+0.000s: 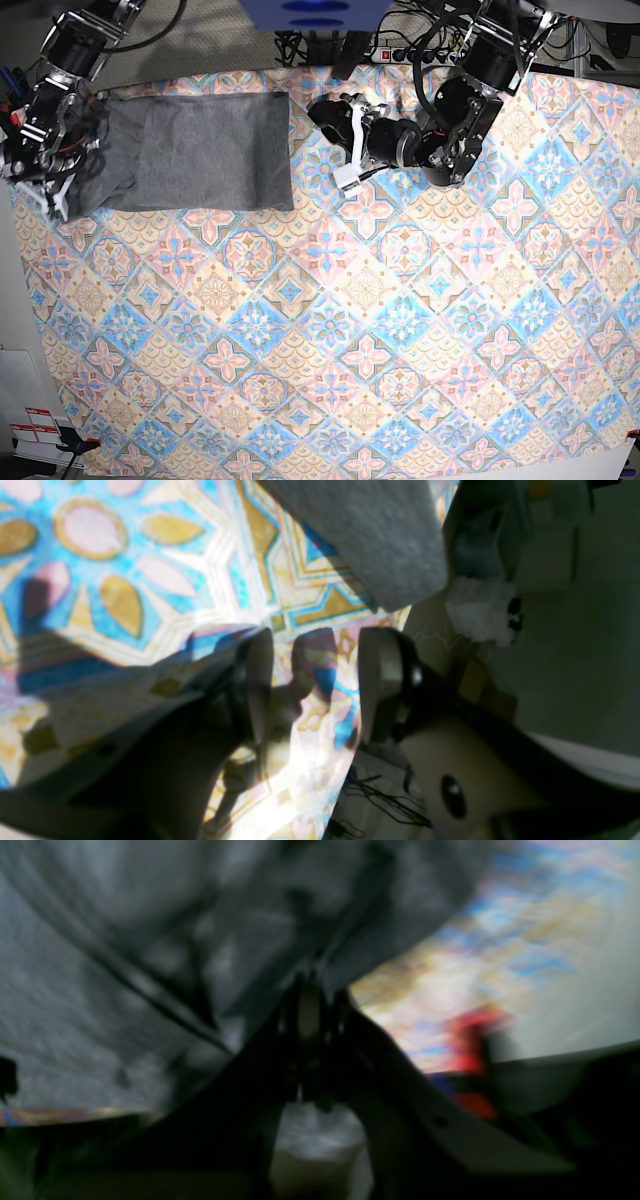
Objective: Fold the T-shirt properly
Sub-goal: 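Move both grippers onto the folded bundle and grasp its edges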
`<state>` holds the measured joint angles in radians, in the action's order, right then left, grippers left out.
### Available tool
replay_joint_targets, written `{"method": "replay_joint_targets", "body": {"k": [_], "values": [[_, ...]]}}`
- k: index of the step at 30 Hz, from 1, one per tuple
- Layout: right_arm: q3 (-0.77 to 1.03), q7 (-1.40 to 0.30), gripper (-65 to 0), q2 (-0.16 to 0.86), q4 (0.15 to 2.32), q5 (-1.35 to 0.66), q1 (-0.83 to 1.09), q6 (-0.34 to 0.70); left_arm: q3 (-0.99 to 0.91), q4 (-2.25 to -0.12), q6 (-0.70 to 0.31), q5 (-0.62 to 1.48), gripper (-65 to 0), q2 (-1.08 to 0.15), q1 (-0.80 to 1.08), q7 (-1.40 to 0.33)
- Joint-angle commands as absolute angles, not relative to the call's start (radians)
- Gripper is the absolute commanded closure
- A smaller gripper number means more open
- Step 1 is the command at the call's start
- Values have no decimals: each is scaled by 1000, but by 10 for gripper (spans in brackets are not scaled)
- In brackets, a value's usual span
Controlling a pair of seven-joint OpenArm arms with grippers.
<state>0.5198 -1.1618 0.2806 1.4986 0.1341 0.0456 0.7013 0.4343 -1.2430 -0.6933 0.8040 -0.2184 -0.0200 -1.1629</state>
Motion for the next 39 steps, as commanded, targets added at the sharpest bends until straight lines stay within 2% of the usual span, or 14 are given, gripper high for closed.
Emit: {"method": "replay_joint_targets", "body": {"k": [1, 9, 14, 18, 31, 39], "values": [[524, -1167, -24, 297, 1532, 136, 31, 698, 430, -1254, -698, 808, -267, -219, -33, -1159], [559, -1230, -24, 291, 1623, 137, 33, 698, 429, -1254, -698, 808, -267, -220, -25, -1153], [504, -1257, -24, 245, 1785, 134, 97, 698, 429, -1253, -698, 808, -267, -220, -31, -1153], [430, -1316, -24, 216, 1894, 134, 117, 698, 432, -1253, -698, 808, -267, -219, -35, -1153], [139, -1330, -25, 197, 1963, 134, 168, 698, 435, -1250, -698, 808, -268, -193, -65, -1158], [-84, -1325, -25, 170, 1965, 134, 162, 698, 437, -1101, -698, 742, -268, -134, -107, -1152]]}}
